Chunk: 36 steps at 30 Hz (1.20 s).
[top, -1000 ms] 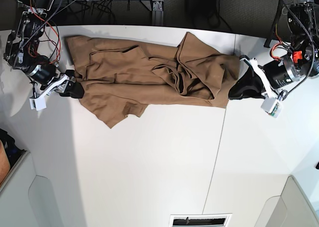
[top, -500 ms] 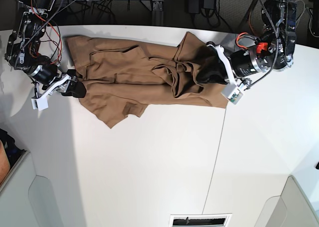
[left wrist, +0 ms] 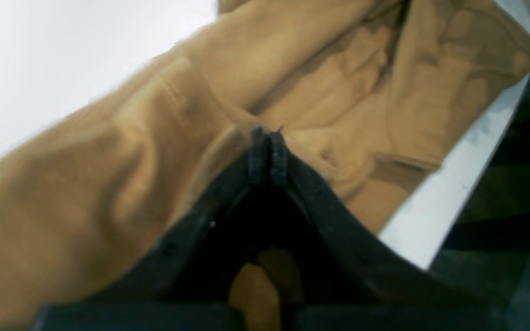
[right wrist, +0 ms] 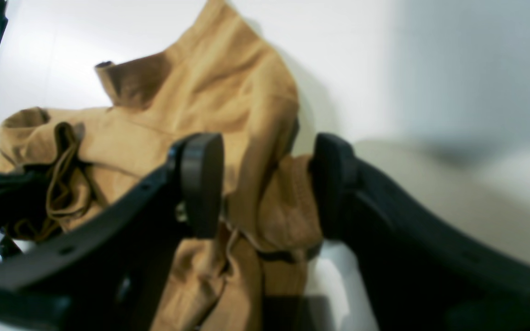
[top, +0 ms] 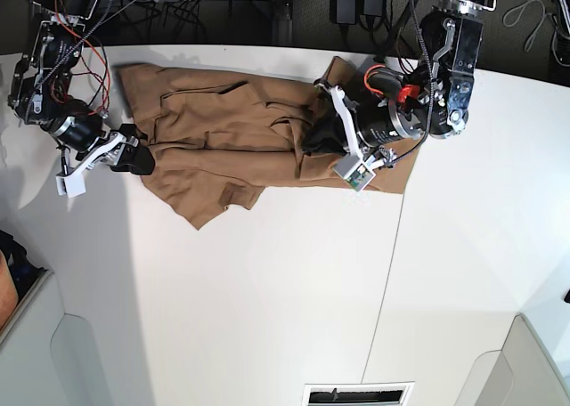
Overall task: Layout the t-shirt on the table in an organized manner, then fold the t-shirt properly
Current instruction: 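Release and regrasp the folded shirt end with the left gripper, then lift the shirt end with the right gripper and move it toward the left gripper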
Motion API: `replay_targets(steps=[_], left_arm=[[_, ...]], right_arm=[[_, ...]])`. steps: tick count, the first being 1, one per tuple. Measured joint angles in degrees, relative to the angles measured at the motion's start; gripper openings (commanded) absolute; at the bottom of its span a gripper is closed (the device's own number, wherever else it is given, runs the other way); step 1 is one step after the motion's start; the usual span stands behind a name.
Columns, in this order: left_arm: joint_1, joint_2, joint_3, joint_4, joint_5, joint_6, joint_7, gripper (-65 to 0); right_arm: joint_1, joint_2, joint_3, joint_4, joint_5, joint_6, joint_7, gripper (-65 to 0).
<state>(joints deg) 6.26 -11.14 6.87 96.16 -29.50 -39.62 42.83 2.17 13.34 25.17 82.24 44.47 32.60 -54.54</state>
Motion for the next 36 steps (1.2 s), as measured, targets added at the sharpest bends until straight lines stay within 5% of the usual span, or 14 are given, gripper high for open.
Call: replay_targets(steps=[9, 16, 20, 36], left_arm=[[-0.2, -4.3, -2.7, 8.5, -14.5, 0.0, 7.4, -65.0], [0.6, -5.7, -6.3, 10.0, -12.6, 0.0, 8.4, -65.0], [4.5, -5.9, -11.8, 8.9, -11.3, 0.0, 8.5, -65.0], [6.9, -5.8, -15.4, 7.3, -11.8, 0.0, 6.9, -65.0]], right_arm=[[-0.1, -0.2, 0.0, 5.2, -0.1, 0.0, -0.4, -34.0], [0.0, -0.6, 0.0, 3.8, -5.6, 0.0, -0.6, -32.6], [-1.6, -0.5, 0.0, 3.3, -6.1, 0.0, 0.1, -20.0], [1.0, -0.7, 0.0, 3.2, -6.8, 0.0, 4.8, -20.1]])
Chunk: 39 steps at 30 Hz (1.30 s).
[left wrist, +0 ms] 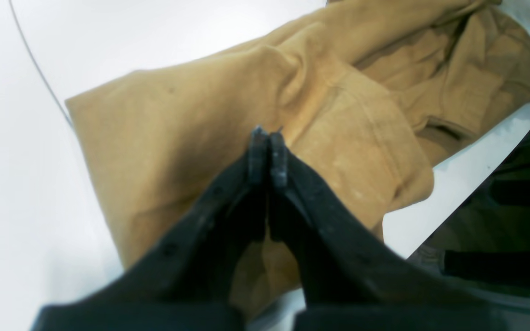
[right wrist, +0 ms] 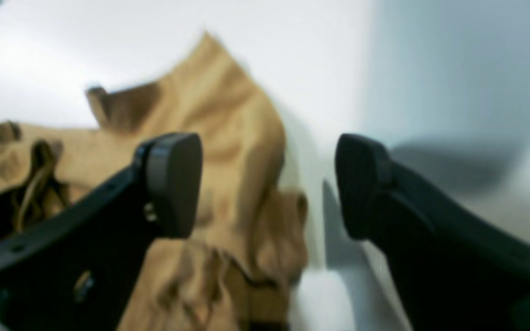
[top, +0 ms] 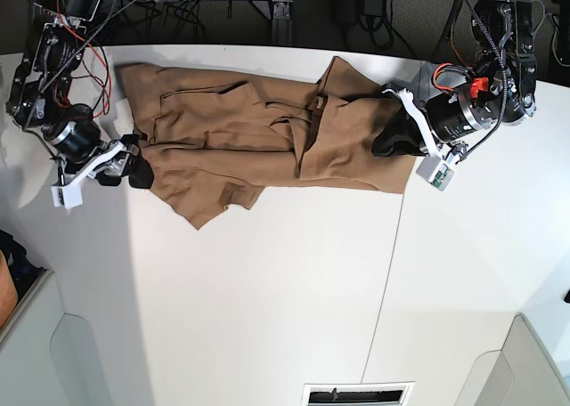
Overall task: Layout the t-shirt on the table in an organized manner, then fold the t-shirt properly
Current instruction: 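Lift the shirt end with the right gripper and move it toward the left gripper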
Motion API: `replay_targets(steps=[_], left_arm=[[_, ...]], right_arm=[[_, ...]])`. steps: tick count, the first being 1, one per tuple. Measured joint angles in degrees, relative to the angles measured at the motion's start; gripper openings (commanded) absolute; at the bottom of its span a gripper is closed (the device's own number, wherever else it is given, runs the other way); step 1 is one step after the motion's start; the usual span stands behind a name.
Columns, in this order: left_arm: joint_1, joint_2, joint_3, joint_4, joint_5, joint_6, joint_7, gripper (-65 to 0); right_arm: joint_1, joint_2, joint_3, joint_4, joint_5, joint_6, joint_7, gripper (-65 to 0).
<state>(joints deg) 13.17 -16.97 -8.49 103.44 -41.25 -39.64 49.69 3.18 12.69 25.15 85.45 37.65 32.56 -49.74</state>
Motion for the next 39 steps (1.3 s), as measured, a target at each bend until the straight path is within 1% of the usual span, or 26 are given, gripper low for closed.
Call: replay_targets(steps=[3, 6, 13, 19, 20, 21, 22, 25, 26, 31, 33, 36, 39], left_arm=[[0.0, 0.0, 0.0, 0.0, -0.2, 0.0, 0.0, -65.0], [0.0, 0.0, 0.0, 0.0, -0.2, 0.0, 0.0, -65.0], [0.0, 0.0, 0.0, 0.0, -0.2, 0.0, 0.0, -65.0], [0.0, 0.0, 0.1, 0.0, -0.2, 0.0, 0.0, -65.0], [0.0, 0.0, 0.1, 0.0, -0.2, 0.0, 0.0, -65.0], [0.0, 0.0, 0.1, 0.0, -0.2, 0.0, 0.0, -65.0], [0.0, 0.0, 0.1, 0.0, -0.2, 0.0, 0.0, -65.0], [0.0, 0.0, 0.1, 0.0, -0.2, 0.0, 0.0, -65.0], [0.0, 0.0, 0.1, 0.0, -0.2, 0.0, 0.0, -65.0], [0.0, 0.0, 0.1, 0.0, 0.2, 0.0, 0.0, -65.0], [0.0, 0.0, 0.1, -1.1, 0.1, 0.0, -0.5, -65.0], [-0.2, 0.1, 0.1, -5.6, 0.2, 0.0, -1.3, -65.0], [-0.5, 0.2, 0.2, -10.7, 0.1, 0.0, -2.2, -65.0]], right_arm=[[1.4, 0.0, 0.0, -0.7, 0.0, 0.0, 0.2, -20.1], [3.5, 0.0, -0.5, -3.8, -0.9, -0.2, 1.4, -20.1], [9.9, -0.2, -8.0, -14.4, -4.0, -0.2, 4.0, -20.2], [11.9, 0.0, -13.8, -17.1, -3.6, -0.4, 5.2, -20.4], [11.9, 0.0, -14.5, -17.1, -3.3, -0.4, 5.4, -21.7], [11.9, 0.0, -15.1, -17.1, -3.4, -0.4, 5.3, -25.6], [11.9, 0.0, -15.7, -17.1, -3.3, -0.4, 4.9, -32.1], [11.3, 0.0, -16.4, -16.3, -3.0, -0.4, 2.6, -57.4], [11.0, -0.1, -16.4, -16.1, -2.9, -0.4, 2.4, -64.9], [10.9, -0.2, -16.4, -14.2, -3.0, -0.4, 1.2, -65.0], [10.9, -0.1, -16.4, -12.3, -1.5, -0.4, -0.9, -65.0], [10.9, -0.1, -16.4, -8.5, 1.5, -0.3, -4.2, -65.0], [8.6, -0.1, -16.4, -2.5, 3.0, -0.2, -4.8, -65.0]])
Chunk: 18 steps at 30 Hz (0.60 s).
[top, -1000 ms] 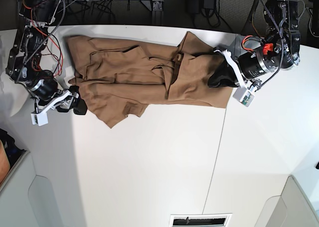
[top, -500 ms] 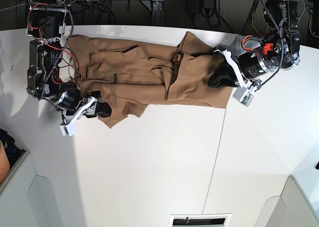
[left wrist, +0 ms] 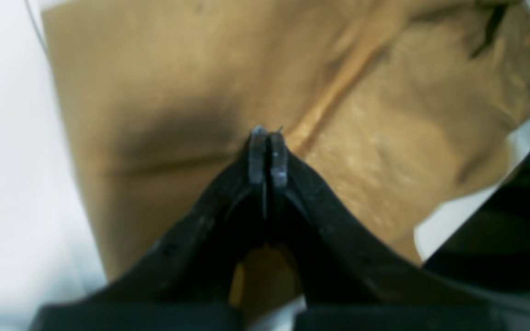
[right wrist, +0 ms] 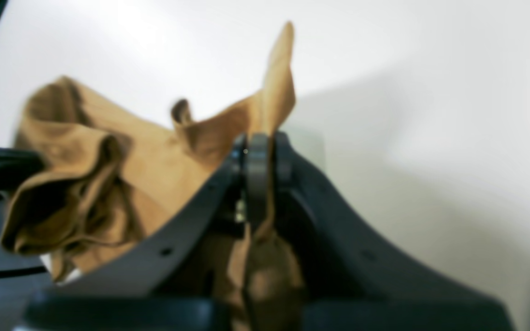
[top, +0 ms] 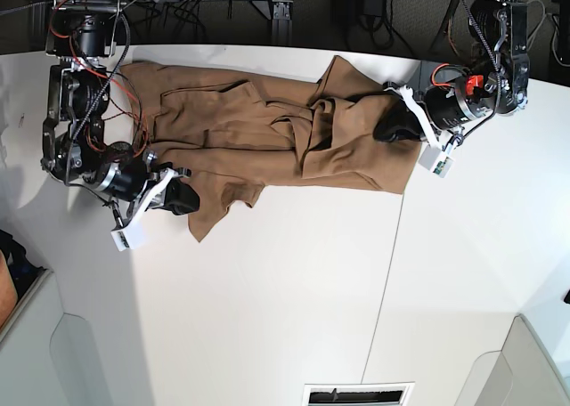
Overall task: Layout the t-shirt on the table in an organized manner, then fold the t-shirt properly
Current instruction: 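Lift the shirt end with the right gripper and move it toward the left gripper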
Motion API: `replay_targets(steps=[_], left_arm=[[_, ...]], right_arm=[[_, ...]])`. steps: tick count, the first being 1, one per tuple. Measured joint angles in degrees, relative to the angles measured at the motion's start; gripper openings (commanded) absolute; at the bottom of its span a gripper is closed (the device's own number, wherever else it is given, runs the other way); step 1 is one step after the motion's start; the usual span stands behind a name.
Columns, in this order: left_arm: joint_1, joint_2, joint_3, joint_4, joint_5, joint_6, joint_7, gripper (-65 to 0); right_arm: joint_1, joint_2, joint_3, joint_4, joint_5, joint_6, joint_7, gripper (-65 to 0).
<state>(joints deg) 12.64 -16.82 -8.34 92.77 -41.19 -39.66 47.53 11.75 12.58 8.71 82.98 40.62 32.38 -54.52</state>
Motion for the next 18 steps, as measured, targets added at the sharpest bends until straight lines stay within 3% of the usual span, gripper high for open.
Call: replay_targets(steps=[9, 18], left_arm=[[-4.4, 0.3, -0.1, -7.7, -1.3, -0.7, -1.8, -65.0], [-4.9, 0.3, 1.3, -9.2, -0.7, -0.9, -2.4, -65.0]], right_arm=[[-13.9, 0.2, 0.0, 14.7, -0.2, 0.2, -0.6, -65.0], [-22.3, 0.3, 0.0, 20.9, 0.1, 0.9, -0.6, -65.0]])
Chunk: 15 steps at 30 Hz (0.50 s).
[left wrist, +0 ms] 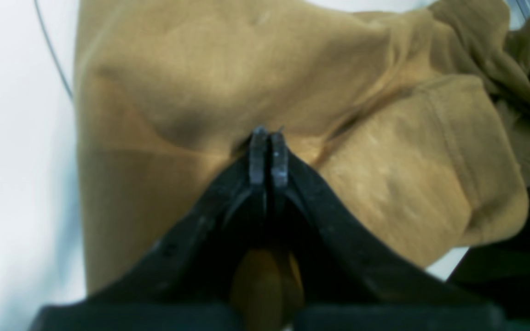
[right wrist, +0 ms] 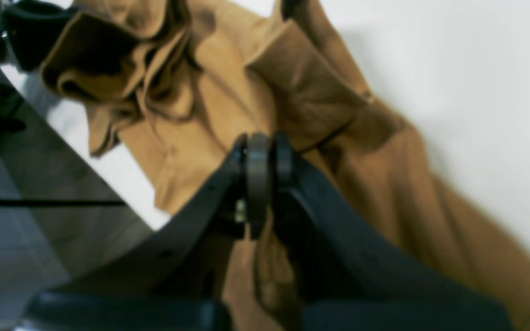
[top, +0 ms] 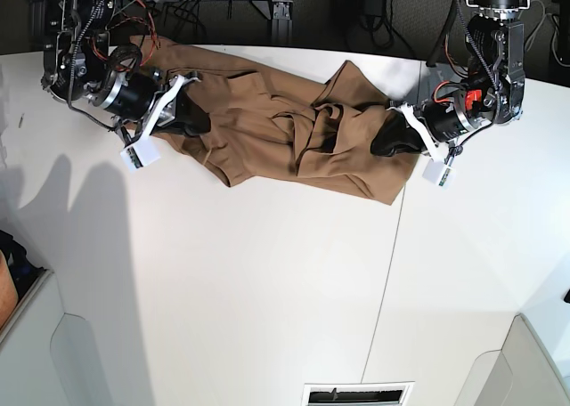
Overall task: Layout the t-shirt on the table in an organized manner, then fold the t-shirt properly
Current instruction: 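Lift the shirt end with the right gripper and move it toward the left gripper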
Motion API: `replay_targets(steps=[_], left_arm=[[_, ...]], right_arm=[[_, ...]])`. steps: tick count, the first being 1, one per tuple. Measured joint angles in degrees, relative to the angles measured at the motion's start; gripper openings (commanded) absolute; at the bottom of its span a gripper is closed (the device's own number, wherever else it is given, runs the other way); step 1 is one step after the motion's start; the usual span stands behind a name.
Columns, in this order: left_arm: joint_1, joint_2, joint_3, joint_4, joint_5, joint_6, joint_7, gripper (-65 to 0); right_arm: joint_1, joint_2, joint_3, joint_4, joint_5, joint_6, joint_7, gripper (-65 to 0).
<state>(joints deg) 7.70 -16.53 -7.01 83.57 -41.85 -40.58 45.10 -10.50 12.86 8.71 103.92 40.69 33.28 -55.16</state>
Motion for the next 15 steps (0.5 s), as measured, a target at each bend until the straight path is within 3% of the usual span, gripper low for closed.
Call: replay_targets(steps=[8, 11, 15], left_arm=[[-0.3, 0.0, 3.3, 0.0, 1.6, 0.0, -2.1, -65.0], [-0.5, 0.2, 3.4, 0.0, 1.7, 0.0, -2.1, -65.0], [-1.7, 1.0, 3.6, 0.0, 2.6, 0.0, -1.3, -65.0]], right_arm=[[-4.5, 0.0, 0.0, 0.0, -0.4, 0.0, 0.0, -63.9], [-4.9, 0.0, 0.0, 0.0, -0.6, 0.0, -0.1, -43.5], [-4.9, 0.2, 0.3, 0.8, -0.7, 0.0, 0.9, -41.2]])
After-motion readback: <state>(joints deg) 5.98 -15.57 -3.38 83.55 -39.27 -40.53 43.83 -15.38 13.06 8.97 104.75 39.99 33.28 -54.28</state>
